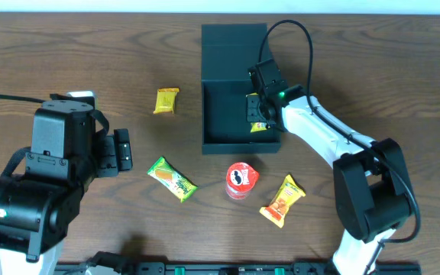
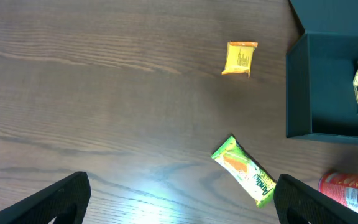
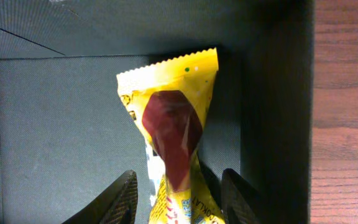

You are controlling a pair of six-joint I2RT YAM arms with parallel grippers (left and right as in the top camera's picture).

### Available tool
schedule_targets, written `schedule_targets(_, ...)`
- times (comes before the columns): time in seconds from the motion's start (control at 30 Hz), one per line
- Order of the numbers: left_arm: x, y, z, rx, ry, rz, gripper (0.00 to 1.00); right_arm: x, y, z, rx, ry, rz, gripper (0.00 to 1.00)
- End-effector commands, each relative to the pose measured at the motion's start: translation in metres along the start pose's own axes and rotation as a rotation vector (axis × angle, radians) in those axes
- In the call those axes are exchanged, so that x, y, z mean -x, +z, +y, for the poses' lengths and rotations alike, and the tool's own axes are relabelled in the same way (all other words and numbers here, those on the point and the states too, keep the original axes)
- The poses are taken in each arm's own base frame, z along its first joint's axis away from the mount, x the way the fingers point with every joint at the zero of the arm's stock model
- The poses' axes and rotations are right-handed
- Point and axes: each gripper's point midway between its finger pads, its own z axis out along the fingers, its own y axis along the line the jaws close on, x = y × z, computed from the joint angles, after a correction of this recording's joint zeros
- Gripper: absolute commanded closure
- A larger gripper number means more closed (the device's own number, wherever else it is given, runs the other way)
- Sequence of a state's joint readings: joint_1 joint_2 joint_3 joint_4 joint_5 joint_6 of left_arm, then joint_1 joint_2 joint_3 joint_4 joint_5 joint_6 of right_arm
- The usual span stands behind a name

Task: Pack container
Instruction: 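Carry the Apollo packet into the black box and release it, then grasp the yellow Julie's Peanut Butter packet with the right gripper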

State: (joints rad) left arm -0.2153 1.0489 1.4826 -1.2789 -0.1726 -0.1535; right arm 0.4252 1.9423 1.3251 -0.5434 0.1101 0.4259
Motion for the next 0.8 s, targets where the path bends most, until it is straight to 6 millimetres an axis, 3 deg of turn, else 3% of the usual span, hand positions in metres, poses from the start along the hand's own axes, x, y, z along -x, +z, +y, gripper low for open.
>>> schedule_targets(0.0, 0.007, -0.007, 0.005, 0.020, -0.012, -0.036, 0.05, 0.005, -0.004, 0.003, -0.008, -0.003, -0.015, 0.56)
schedule_targets(0.1, 0.011, -0.007, 0.007, 0.030, -0.016, -0.053, 0.04, 0.012, -0.016, 0.007, 0.015, -0.019, -0.038, 0.57)
schedule_targets(0.2, 0.014, -0.007, 0.006, 0.027, -0.021, -0.068, 0.05, 0.023, -0.043, 0.012, 0.055, -0.056, -0.085, 0.57)
schedule_targets(0.33, 0.017, -0.008, 0.006, 0.028, -0.023, -0.080, 0.04, 0.031, -0.095, 0.009, 0.067, -0.144, -0.136, 0.57)
schedule_targets(0.4, 0.018, -0.008, 0.007, 0.032, -0.024, -0.084, 0.05, 0.026, -0.129, -0.003, 0.037, -0.169, -0.150, 0.56)
schedule_targets(0.47, 0.020, -0.008, 0.009, 0.047, -0.028, -0.092, 0.05, 0.007, -0.165, -0.029, -0.038, -0.171, -0.130, 0.54)
schedule_targets(0.57, 0.023, -0.008, 0.011, 0.057, -0.033, -0.104, 0.05, -0.032, -0.195, -0.057, -0.108, -0.187, -0.030, 0.51)
schedule_targets(0.77, 0.027, -0.009, 0.012, 0.067, -0.039, -0.123, 0.05, -0.100, -0.223, -0.088, -0.172, 0.009, 0.121, 0.46)
